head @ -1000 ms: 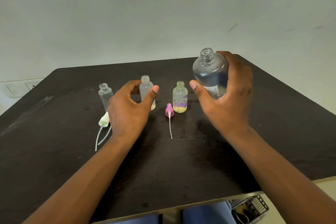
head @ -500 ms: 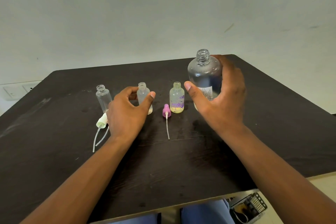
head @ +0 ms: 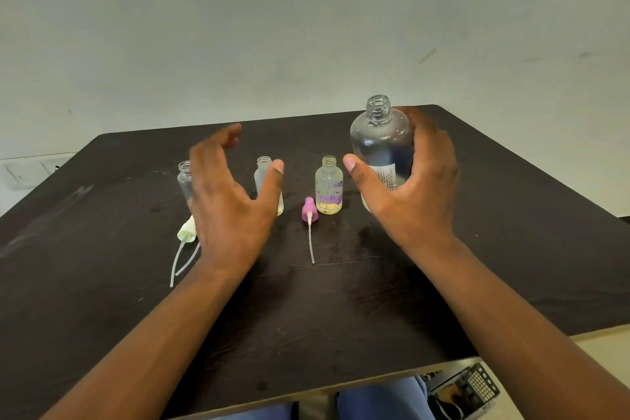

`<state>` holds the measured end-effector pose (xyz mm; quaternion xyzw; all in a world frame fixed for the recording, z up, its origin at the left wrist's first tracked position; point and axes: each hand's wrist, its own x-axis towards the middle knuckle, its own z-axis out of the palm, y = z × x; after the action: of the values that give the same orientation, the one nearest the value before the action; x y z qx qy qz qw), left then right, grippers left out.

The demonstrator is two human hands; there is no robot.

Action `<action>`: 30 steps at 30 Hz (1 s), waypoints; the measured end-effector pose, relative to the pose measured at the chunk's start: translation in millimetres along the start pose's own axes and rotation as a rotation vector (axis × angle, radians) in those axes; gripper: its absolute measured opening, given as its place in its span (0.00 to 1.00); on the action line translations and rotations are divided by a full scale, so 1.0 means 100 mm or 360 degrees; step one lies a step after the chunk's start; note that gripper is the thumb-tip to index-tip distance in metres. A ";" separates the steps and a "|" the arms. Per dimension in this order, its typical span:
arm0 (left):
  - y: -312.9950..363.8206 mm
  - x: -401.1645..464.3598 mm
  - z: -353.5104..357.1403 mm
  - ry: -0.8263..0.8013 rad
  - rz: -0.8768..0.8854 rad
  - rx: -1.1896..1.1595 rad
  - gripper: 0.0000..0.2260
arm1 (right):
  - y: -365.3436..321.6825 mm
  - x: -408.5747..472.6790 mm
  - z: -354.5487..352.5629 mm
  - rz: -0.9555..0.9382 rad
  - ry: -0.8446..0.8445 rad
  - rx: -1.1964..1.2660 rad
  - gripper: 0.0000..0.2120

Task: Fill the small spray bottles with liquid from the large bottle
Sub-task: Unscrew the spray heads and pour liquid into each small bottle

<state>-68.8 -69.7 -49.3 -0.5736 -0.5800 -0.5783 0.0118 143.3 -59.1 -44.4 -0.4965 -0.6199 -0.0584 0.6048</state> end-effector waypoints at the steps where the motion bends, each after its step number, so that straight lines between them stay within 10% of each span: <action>1: 0.02 0.01 -0.04 0.0078 0.0021 -0.0007 0.26 | 0.00 0.00 0.00 0.0001 -0.0001 0.0001 0.38; 12: -0.28 0.30 -0.31 0.0259 -0.0932 0.0089 0.26 | 0.02 0.00 0.00 -0.0009 -0.0011 0.0010 0.37; 30: -0.23 0.30 -0.35 0.0261 -0.0707 0.0221 0.16 | 0.01 0.01 -0.01 -0.0012 -0.0002 0.0019 0.35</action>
<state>-117.6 -66.8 -32.7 -0.3809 -0.7273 -0.5701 -0.0293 145.2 -58.8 -44.3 -0.4907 -0.6226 -0.0566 0.6070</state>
